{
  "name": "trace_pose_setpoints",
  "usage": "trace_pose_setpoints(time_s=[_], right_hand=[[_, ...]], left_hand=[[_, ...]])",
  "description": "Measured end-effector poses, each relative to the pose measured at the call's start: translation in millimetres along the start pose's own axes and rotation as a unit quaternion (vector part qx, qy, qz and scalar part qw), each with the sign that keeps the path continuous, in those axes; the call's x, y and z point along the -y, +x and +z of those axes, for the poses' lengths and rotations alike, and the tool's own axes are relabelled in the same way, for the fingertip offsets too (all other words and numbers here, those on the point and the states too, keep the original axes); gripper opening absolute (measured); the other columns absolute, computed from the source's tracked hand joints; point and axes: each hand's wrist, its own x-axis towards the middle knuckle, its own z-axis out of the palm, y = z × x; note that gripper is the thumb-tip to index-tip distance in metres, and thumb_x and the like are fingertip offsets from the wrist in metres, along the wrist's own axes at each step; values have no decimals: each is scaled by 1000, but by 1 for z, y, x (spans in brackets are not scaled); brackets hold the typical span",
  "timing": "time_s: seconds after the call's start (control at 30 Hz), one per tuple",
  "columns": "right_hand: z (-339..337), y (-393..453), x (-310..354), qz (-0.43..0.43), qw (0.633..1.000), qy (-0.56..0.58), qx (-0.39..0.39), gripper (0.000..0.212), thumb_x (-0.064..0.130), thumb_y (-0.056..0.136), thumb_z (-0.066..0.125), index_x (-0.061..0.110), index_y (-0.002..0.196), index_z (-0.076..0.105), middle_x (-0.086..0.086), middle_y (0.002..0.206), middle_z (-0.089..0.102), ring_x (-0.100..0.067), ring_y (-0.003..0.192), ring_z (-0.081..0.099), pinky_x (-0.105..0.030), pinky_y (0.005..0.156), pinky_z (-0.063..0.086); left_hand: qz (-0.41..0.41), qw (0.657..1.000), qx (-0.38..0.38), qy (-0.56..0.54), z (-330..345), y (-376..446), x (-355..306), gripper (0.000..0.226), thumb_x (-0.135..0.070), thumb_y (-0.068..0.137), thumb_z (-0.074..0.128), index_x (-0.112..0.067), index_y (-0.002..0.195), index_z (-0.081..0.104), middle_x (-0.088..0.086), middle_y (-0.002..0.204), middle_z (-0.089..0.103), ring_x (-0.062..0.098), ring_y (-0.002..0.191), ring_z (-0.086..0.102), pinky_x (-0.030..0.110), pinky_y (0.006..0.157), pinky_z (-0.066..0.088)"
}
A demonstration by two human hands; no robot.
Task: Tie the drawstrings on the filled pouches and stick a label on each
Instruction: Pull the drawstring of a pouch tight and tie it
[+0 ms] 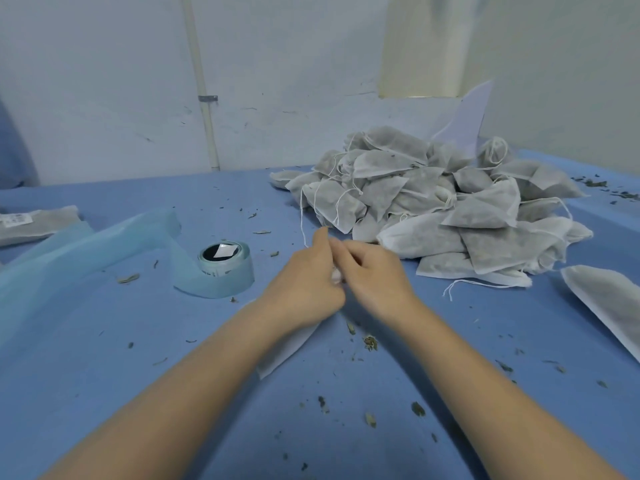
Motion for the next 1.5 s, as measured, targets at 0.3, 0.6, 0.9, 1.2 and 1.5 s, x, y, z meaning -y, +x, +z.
trace_pose_setpoints(time_s=[0.3, 0.6, 0.9, 1.2, 1.5], right_hand=[[-16, 9, -10, 49, 998, -8, -43, 43, 39, 91, 58, 11, 59, 62, 18, 44, 52, 1, 49, 45, -8, 54, 36], [-12, 5, 6, 257, 917, 305, 20, 50, 35, 86, 61, 20, 41, 49, 8, 42, 29, -11, 39, 17, -19, 35, 15], [-1, -4, 16, 231, 744, 620, 91, 31, 9, 70, 46, 5, 94, 65, 6, 47, 31, -8, 46, 9, -16, 35, 10], [9, -9, 20, 181, 875, 433, 117, 42, 4, 88, 40, 24, 114, 65, 7, 57, 42, -6, 45, 24, -15, 37, 15], [10, -10, 19, 117, 979, 131, 104, 30, 13, 91, 46, 15, 108, 70, 21, 53, 49, -8, 49, 35, -20, 48, 29]], left_hand=[[23, 999, -27, 34, -9, -11, 13, 34, -48, 79, 45, -34, 107, 59, -13, 60, 49, 19, 74, 48, 34, 77, 47], [47, 992, -100, 63, -6, -8, 16, 19, -19, 99, 37, -19, 91, 54, -1, 98, 58, 23, 94, 53, 33, 81, 38], [-30, 965, -187, -179, 1, -12, 12, 7, -20, 97, 44, -23, 93, 48, -11, 71, 61, -6, 57, 49, 10, 54, 37], [-58, 939, -247, -230, 1, -15, 15, 7, -17, 89, 56, -16, 82, 59, -9, 75, 64, 4, 69, 54, 4, 51, 37], [-60, 960, -211, -173, 3, -13, 23, 21, -27, 90, 57, -19, 71, 61, -11, 55, 61, -4, 57, 49, 7, 58, 35]])
